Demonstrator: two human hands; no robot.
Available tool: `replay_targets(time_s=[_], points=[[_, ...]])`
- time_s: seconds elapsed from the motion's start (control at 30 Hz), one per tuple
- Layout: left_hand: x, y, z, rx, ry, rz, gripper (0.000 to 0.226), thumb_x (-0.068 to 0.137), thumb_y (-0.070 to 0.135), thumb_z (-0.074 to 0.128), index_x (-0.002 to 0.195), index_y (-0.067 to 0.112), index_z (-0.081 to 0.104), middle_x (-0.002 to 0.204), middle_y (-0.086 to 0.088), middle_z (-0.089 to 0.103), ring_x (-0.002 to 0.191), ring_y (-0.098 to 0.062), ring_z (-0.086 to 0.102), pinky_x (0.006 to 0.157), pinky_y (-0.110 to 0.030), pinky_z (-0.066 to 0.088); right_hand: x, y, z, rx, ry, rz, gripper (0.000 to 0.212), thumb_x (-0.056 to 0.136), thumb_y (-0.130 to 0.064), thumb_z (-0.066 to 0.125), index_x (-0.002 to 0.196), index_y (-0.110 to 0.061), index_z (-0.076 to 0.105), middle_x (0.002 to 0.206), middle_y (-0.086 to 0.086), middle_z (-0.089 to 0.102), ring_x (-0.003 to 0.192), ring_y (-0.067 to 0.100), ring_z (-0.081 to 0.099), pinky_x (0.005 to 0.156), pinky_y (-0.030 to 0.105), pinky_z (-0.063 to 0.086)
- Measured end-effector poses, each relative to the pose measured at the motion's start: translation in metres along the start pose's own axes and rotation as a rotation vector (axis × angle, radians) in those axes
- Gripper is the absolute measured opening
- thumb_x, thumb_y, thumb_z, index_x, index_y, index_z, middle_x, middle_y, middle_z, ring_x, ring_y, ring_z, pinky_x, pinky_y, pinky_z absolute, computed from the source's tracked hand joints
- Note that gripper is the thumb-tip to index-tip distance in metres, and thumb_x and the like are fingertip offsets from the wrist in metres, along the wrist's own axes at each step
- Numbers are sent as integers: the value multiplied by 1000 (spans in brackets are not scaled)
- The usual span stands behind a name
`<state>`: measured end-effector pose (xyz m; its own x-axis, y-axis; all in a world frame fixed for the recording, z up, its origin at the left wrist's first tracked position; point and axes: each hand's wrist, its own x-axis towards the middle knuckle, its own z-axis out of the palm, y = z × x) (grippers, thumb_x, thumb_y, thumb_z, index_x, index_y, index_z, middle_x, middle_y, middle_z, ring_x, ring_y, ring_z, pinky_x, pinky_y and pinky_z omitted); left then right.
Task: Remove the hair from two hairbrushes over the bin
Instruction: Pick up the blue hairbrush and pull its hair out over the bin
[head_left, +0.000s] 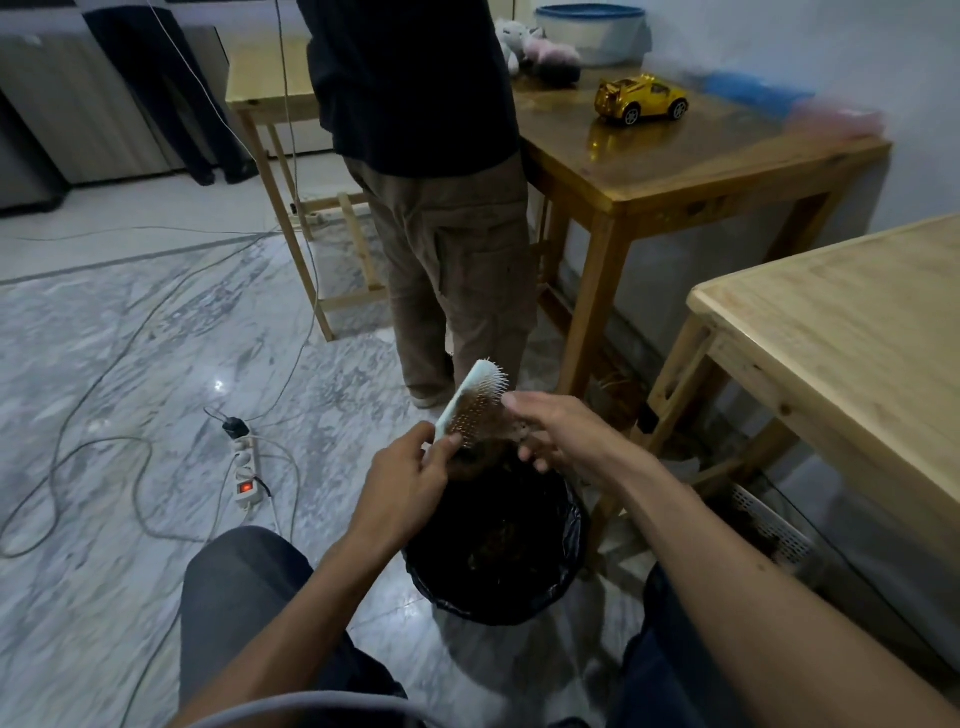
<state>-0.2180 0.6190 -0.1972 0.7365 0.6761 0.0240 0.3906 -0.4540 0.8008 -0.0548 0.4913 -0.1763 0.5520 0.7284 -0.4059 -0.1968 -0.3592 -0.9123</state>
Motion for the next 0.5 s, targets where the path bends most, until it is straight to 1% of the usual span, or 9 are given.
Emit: replay_targets(time_s=[0.03, 0.07, 0.13, 0.2, 0.27, 0.33, 0.4, 0.47, 0.5], points=[[0, 1, 0, 13, -6, 8, 38, 100, 43, 55, 69, 22, 48, 45, 6, 46, 40, -5, 43, 47, -26, 30, 2, 4, 3, -3, -14, -35, 26, 98, -39, 65, 111, -20, 75, 99, 6, 78, 62, 11, 62, 52, 23, 48], [1, 0, -2, 8, -12, -6, 38, 100, 42, 55, 69, 23, 48, 45, 6, 46, 40, -5, 42, 47, -26, 30, 3, 6, 6, -26, 5, -66, 23, 98, -37, 67, 103, -17, 77, 90, 8, 76, 61, 11, 60, 53, 23, 49], [7, -7, -5, -74, -24, -88, 36, 99, 41, 56, 69, 22, 52, 45, 8, 43, 39, -7, 38, 49, -31, 30, 5, 10, 9, -121, 111, -97, 26, 97, -33, 70, 84, -12, 77, 70, 4, 66, 58, 12, 55, 55, 25, 46], [11, -18, -7, -155, -21, -178, 36, 98, 42, 57, 78, 13, 61, 48, 8, 40, 41, -11, 34, 49, -33, 27, 5, 12, 8, -234, 215, -90, 33, 95, -31, 71, 74, -7, 76, 61, -1, 61, 56, 12, 54, 58, 28, 45], [13, -28, -8, -274, 38, -298, 38, 99, 41, 54, 88, 5, 63, 53, 1, 39, 41, -14, 32, 48, -32, 26, 4, 12, 6, -324, 258, -91, 35, 94, -33, 72, 66, -12, 77, 55, -7, 65, 57, 11, 59, 63, 31, 48], [16, -33, -10, -409, 85, -428, 35, 102, 35, 52, 93, 2, 62, 57, -4, 38, 38, -14, 29, 42, -26, 24, 3, 11, 5, -366, 255, -101, 33, 93, -34, 73, 65, -17, 78, 59, -7, 71, 62, 10, 63, 68, 32, 52], [19, -35, -12, -454, 94, -489, 35, 103, 32, 52, 96, -1, 60, 58, -6, 37, 37, -14, 27, 40, -25, 23, 1, 11, 5, -389, 246, -108, 29, 94, -32, 72, 71, -17, 80, 63, -8, 72, 65, 7, 65, 68, 27, 52], [21, -34, -13, -421, 82, -459, 36, 102, 33, 52, 98, -2, 59, 57, -5, 36, 37, -14, 27, 39, -26, 23, -1, 11, 3, -480, 236, -103, 28, 96, -32, 69, 74, -19, 79, 71, -10, 73, 72, 5, 66, 68, 22, 48], [21, -32, -12, -374, 66, -414, 38, 101, 36, 52, 97, -2, 58, 56, -5, 36, 38, -14, 27, 40, -27, 24, 0, 11, 2, -552, 234, -94, 25, 97, -35, 67, 79, -22, 79, 81, -9, 74, 80, 7, 67, 71, 23, 49]])
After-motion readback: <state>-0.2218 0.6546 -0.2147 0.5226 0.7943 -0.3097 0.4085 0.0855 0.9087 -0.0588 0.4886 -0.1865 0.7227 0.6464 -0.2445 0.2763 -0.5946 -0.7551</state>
